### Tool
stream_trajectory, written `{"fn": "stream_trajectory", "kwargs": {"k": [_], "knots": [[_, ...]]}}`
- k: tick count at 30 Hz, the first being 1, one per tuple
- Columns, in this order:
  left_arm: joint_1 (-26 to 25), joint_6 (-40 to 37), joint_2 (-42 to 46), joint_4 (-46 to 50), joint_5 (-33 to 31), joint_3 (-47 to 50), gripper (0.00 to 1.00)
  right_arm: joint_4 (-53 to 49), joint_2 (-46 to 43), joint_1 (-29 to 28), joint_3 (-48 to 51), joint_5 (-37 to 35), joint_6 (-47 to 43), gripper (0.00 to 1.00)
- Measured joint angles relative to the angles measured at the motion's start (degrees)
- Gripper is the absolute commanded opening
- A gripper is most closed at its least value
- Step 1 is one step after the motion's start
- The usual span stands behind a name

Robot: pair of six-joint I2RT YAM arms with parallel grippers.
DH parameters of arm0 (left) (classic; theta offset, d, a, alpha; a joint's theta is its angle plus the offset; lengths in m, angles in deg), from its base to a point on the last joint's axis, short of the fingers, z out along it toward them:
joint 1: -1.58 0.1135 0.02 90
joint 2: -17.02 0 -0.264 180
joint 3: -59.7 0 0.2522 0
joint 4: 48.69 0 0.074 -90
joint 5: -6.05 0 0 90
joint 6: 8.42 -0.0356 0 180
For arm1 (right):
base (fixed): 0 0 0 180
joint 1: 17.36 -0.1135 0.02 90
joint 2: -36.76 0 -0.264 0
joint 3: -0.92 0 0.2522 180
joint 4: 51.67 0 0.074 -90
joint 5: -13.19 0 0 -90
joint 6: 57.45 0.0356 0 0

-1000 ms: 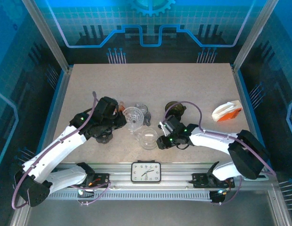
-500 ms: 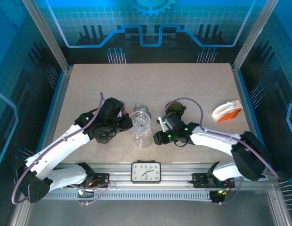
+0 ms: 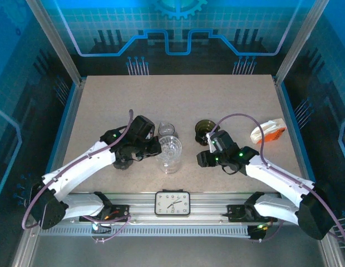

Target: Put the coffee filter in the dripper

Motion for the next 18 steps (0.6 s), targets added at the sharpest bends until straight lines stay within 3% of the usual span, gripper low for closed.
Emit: {"fn": "stream_trajectory", "kwargs": {"k": [15,18], "knots": [[0.00,-1.25,-0.46,3.72,0.17,-1.90,0.00,-1.99,0.00,0.00,0.00,-0.15,-0.26,0.67],[0.00,-1.64,-1.25,3.98,0.22,-1.92,0.09,-2.10,0.00,0.00,0.00,-0.15,-0.24,0.69]]}}
